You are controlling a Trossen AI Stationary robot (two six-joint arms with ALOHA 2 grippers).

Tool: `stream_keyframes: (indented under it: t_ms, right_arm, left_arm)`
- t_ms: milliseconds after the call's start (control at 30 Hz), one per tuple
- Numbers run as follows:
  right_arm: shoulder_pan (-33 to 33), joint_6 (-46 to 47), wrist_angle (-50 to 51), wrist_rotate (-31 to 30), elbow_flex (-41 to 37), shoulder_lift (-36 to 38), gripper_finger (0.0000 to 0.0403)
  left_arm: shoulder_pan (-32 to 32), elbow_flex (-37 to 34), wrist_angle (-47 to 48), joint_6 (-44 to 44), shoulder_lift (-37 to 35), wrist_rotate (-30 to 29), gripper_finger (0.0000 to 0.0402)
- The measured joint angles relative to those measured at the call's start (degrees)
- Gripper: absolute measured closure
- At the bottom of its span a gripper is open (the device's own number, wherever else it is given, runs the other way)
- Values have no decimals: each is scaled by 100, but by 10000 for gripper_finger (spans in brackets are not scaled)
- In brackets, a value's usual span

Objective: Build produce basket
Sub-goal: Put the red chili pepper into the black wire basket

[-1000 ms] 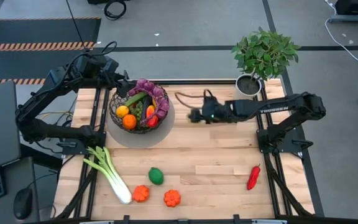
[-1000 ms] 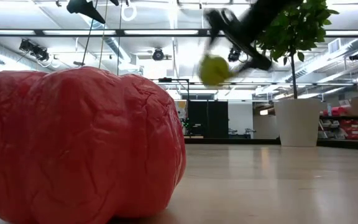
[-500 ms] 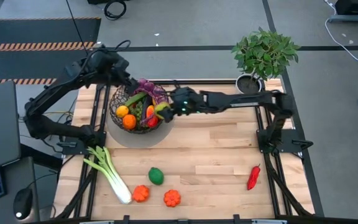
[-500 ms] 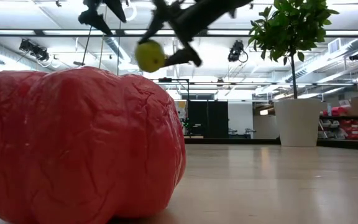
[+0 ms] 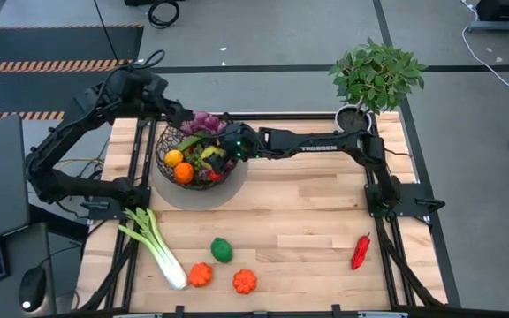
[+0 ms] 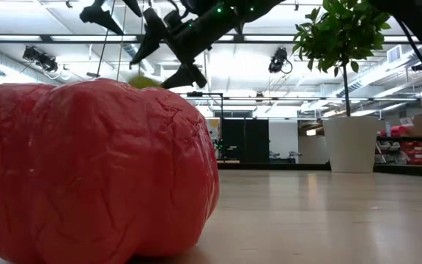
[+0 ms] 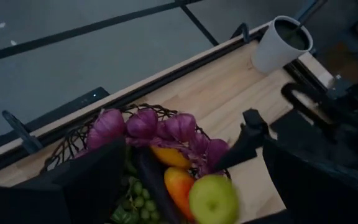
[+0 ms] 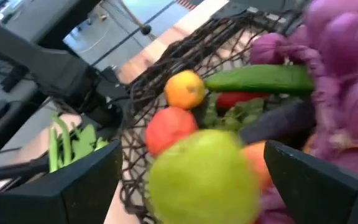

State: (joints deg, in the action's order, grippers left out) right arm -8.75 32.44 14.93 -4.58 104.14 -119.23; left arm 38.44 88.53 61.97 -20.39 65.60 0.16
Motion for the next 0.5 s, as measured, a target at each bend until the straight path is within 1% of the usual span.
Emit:
stream_keyframes:
  t_ms: [167, 300, 400, 500]
  right_arm:
    - [-121, -160, 147, -183, -11, 84, 8]
    - [-226, -266, 408, -134, -11, 185, 4]
    - [-284, -259, 1187, 6, -13, 382, 6]
    - [-324, -73, 2321, 168, -13, 632, 6]
  left_arm:
    - [-4, 2, 261, -10, -57, 1, 17]
    - [-38, 2, 322, -4, -56, 160, 17]
    - [-186, 2, 328, -2, -54, 264, 17]
    - [-376, 2, 352, 43, -47, 280, 17]
